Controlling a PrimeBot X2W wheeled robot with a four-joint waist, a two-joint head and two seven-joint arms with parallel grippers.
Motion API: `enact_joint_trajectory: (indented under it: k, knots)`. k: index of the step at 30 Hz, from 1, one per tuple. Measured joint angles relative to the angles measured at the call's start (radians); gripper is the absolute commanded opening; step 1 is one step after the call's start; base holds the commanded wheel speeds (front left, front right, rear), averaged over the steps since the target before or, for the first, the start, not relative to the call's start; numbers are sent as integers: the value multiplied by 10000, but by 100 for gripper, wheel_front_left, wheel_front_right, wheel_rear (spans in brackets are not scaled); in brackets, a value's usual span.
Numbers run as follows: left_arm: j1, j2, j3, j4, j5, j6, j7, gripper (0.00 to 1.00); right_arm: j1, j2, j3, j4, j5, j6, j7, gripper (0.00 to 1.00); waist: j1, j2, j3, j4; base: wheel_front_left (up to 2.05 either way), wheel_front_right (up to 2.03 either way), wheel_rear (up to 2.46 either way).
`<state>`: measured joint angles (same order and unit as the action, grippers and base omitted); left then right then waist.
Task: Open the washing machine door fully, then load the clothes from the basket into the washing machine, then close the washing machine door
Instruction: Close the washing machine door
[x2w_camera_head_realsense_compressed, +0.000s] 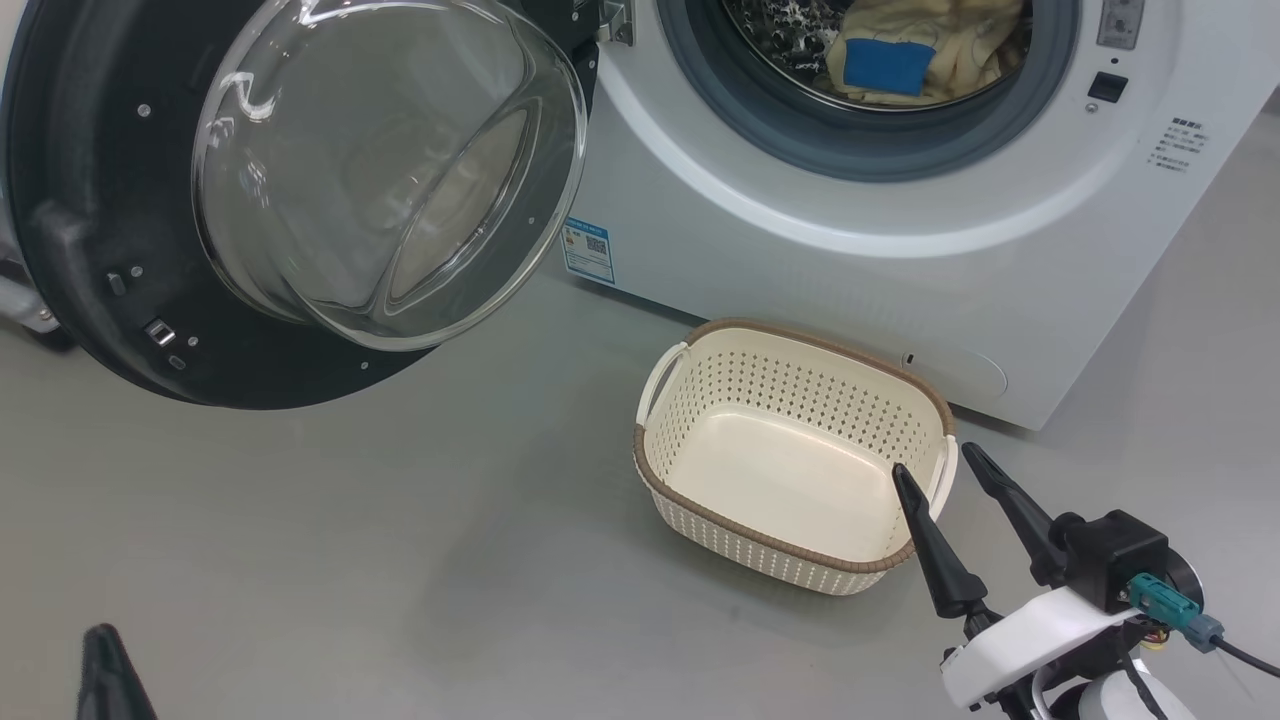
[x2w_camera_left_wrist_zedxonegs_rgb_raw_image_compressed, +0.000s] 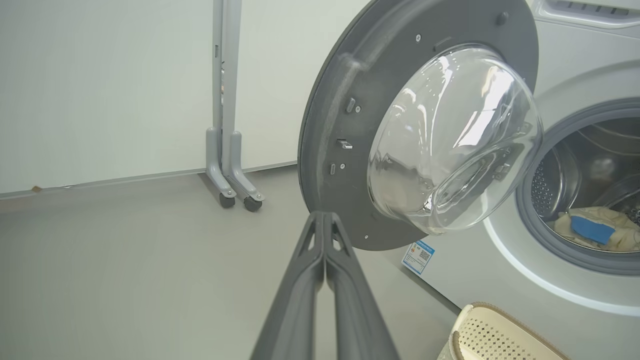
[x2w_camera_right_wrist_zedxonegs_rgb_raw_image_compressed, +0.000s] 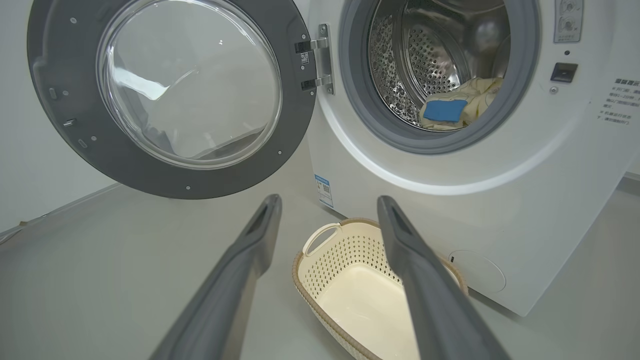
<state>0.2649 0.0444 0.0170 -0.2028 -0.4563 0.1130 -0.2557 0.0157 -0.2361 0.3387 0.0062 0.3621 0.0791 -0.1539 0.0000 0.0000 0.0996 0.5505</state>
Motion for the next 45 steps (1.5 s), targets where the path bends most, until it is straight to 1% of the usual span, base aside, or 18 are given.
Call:
enact_joint_trajectory:
  k: [5,8,12,15,17,21,26,27,28,29,33,37,39,43,45]
  knots:
    - [-823,-19,640,-234,-794,-255,-2,0,2,-4,-71,-8,63,-8,0,100,0,0,52,-20,0,0,0]
    - [-1428,-73,1162,-240,-1356,-579,-4,0,3,-4,-81,-50,65,-23,2,100,0,0,100,-36,0,0,0]
    - [-2291,-6,1572,-157,-2353,-807,17,0,4,-10,-134,-113,79,-94,2,100,0,0,197,-69,0,0,0]
    - [-3111,151,1985,-29,-3204,-853,364,0,7,-21,-209,-173,90,-111,2,100,0,0,269,-93,0,0,0]
    - [-3725,278,2303,150,-3800,-853,662,0,12,-29,-268,-215,94,-186,2,100,0,0,313,-109,0,0,0]
    - [-4827,621,2859,901,-4951,-800,1517,0,44,-58,-380,-295,159,-286,2,100,1,0,380,-140,0,0,0]
    - [-5868,1035,4052,1929,-6268,-353,2245,0,53,-94,-345,-418,167,-282,94,100,0,0,486,-272,0,0,0]
    - [-5868,1035,4052,1929,-6268,-353,2245,0,53,-94,-345,-418,167,-282,94,100,0,0,486,-272,0,0,0]
    - [-6179,1198,4435,2326,-6709,-263,2506,0,51,-109,-320,-485,167,-280,117,100,1,0,542,-369,0,0,0]
    - [-6179,1198,4435,2326,-6709,-263,2506,0,51,-109,-320,-485,167,-280,117,100,1,0,542,-369,0,0,0]
    - [-6727,1494,5160,2918,-7547,-125,2932,0,41,-203,-307,-631,167,-274,228,100,1,0,686,-602,0,0,0]
    - [-7043,1774,5670,3398,-7984,-35,3187,0,35,-303,-318,-732,165,-272,307,100,1,0,861,-852,0,0,0]
    - [-7178,1923,5883,3582,-8115,0,3363,0,34,-384,-337,-798,165,-272,364,100,1,0,957,-977,0,0,0]
    - [-7578,2140,6427,3814,-8391,29,3358,0,23,-527,-376,-928,165,-267,389,100,1,0,1162,-1212,0,0,0]
    - [-7789,2316,6512,3900,-8550,31,3455,0,21,-579,-418,-1007,165,-267,458,100,1,0,1278,-1307,0,0,0]
